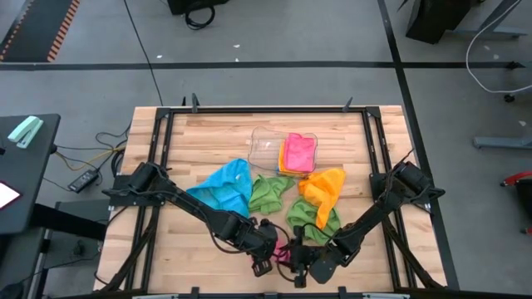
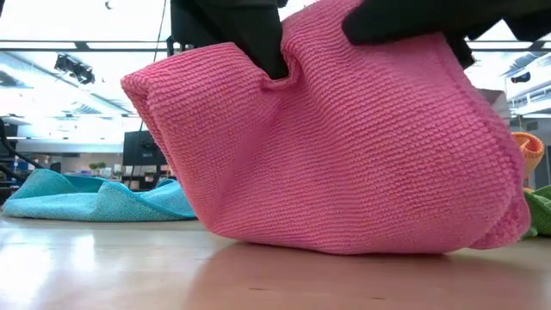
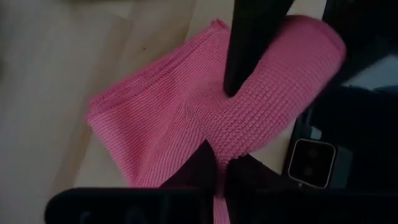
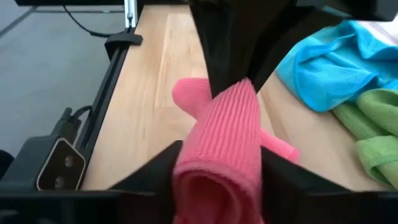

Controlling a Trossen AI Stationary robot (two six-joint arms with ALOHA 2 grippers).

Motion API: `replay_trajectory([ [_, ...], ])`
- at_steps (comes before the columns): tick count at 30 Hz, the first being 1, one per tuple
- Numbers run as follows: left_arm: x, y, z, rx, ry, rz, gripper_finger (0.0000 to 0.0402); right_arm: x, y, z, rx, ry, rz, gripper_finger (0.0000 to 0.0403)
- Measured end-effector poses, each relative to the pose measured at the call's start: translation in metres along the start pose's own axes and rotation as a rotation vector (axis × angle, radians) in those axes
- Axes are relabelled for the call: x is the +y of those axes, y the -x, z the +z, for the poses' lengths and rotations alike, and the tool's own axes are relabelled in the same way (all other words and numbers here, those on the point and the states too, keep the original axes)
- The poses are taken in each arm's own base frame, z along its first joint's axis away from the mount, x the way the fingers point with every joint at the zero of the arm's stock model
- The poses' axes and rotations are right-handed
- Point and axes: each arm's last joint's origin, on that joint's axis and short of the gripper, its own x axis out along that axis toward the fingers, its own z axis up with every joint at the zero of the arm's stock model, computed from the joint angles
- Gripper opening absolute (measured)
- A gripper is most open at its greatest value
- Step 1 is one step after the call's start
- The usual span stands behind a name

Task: Fold microfiber towels
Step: Fold the pink microfiber cloth

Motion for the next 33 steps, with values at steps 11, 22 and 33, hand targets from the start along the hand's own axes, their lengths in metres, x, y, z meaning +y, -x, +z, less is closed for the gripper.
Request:
replay_trajectory([
  [11, -0.019, 0.002, -0.023, 0.052, -0.467, -0.063, 0.0124, -0.001, -0.001, -0.001, 0.026, 0.002, 0.027, 0.001],
  [22, -0.017, 0.005, -0.013, -0.015, -0.211, -0.014, 0.0305, -0.013, -0.01, 0.0, 0.095, -0.1, 0.049, 0.0011],
  [33, -0.019, -0.011, -0.024, -0.053, -0.202, 0.076, 0.0296, -0.012, -0.003, 0.005, 0.081, -0.12, 0.026, 0.0011],
])
